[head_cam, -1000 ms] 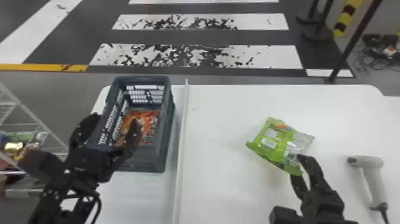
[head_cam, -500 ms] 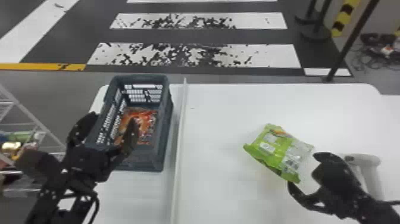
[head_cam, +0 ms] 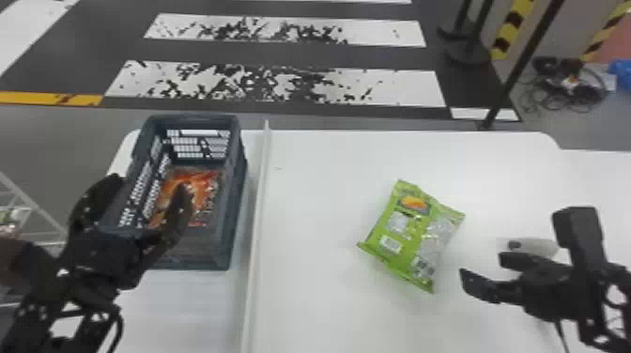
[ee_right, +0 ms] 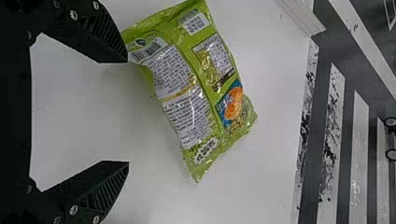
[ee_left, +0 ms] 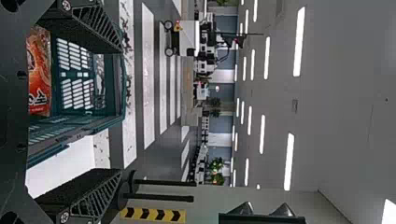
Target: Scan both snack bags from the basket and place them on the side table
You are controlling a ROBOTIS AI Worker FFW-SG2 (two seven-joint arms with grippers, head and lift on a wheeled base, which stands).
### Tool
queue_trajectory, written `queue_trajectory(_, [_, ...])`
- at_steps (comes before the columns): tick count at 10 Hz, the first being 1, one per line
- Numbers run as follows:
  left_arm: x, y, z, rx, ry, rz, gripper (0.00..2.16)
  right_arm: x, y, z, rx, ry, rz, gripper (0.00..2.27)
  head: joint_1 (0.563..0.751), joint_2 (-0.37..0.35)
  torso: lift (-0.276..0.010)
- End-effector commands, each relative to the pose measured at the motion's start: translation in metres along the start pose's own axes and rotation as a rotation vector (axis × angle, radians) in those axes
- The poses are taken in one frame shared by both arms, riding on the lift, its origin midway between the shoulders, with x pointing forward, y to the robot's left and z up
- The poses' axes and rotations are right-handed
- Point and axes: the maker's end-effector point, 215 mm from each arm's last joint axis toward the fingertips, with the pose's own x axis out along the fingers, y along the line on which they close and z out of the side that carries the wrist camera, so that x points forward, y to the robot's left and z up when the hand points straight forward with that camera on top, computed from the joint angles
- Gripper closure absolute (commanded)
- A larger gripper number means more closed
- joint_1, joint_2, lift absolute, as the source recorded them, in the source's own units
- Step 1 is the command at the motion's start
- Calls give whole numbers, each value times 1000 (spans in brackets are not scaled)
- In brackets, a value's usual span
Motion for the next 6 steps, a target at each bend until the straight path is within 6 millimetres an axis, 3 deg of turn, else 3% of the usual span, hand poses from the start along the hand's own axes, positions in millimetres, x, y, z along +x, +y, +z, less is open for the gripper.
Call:
queue_trajectory(1, [0,0,0,-1,0,0,87,-4,-7,-1,21,2,-6,856,695,-44,-75])
queue_trajectory(2, [0,0,0,-1,0,0,87,-4,-6,4,34,-16,-10,1875,695,-53,-75])
queue_trajectory(3, [0,-1,0,-1,-1,-2,87,-2,-2,11,49,-39,-4,2189,695,-55,-75])
queue_trajectory(6, [1,-5,0,-4,0,-8,87,9,43,50,28,-135,84,2260,695,-22,-75])
